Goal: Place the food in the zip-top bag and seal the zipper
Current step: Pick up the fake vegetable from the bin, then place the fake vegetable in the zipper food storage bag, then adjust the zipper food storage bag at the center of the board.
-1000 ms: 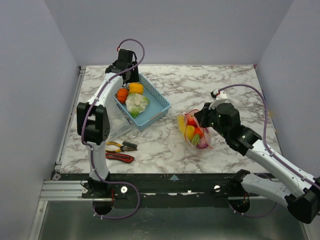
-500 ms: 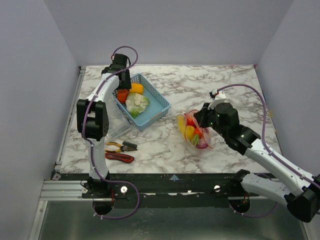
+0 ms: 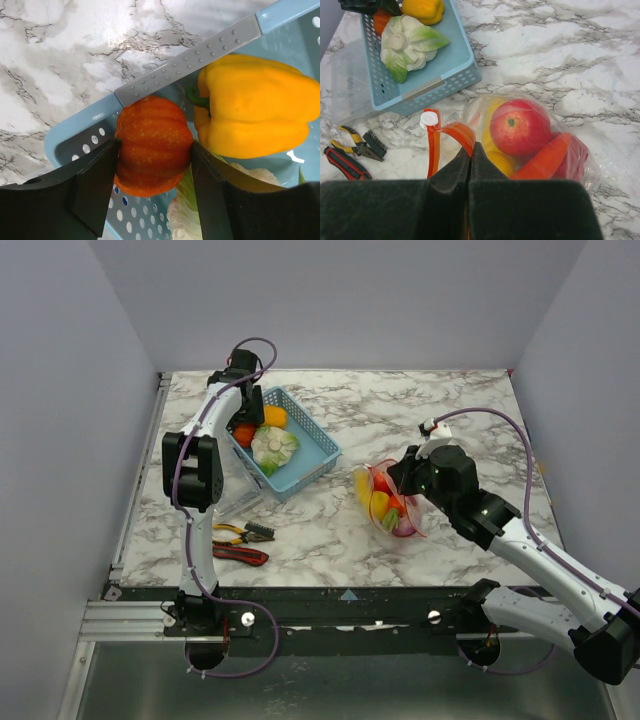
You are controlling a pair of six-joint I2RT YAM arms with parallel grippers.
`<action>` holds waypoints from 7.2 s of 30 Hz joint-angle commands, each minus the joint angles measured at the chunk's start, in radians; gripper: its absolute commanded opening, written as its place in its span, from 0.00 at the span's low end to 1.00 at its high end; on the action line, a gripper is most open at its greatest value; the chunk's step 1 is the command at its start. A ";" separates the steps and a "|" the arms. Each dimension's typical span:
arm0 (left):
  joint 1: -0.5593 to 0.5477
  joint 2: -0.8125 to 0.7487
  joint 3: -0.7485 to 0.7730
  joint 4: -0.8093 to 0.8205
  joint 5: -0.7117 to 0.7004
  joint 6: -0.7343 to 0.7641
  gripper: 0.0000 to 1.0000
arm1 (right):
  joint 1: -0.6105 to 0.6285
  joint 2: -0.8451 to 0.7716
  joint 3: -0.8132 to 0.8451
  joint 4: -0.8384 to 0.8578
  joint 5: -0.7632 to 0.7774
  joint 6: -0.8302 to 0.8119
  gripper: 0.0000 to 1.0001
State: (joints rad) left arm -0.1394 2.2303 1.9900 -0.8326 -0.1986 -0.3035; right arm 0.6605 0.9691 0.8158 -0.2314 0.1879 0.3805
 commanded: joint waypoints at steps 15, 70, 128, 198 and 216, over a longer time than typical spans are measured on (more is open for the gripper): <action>0.008 -0.159 0.051 -0.048 0.002 0.035 0.04 | 0.007 0.012 0.014 0.002 0.000 -0.010 0.01; -0.691 -0.838 -0.979 1.062 0.546 -0.491 0.41 | 0.005 0.099 0.268 -0.234 -0.034 0.201 0.01; -0.726 -1.068 -1.134 0.956 0.462 -0.771 0.00 | 0.006 0.207 0.403 -0.363 -0.164 -0.106 0.01; -0.727 -1.295 -1.460 1.128 0.239 -0.970 0.00 | 0.083 0.242 0.315 -0.258 -0.280 -0.097 0.00; -0.381 -1.254 -1.453 1.347 0.950 -0.504 0.50 | 0.078 0.259 0.319 -0.344 -0.365 -0.130 0.00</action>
State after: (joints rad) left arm -0.6369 0.9714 0.5297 0.4461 0.4259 -1.0225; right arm 0.7383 1.2091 1.1110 -0.5564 -0.0616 0.2634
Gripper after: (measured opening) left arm 0.491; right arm 0.006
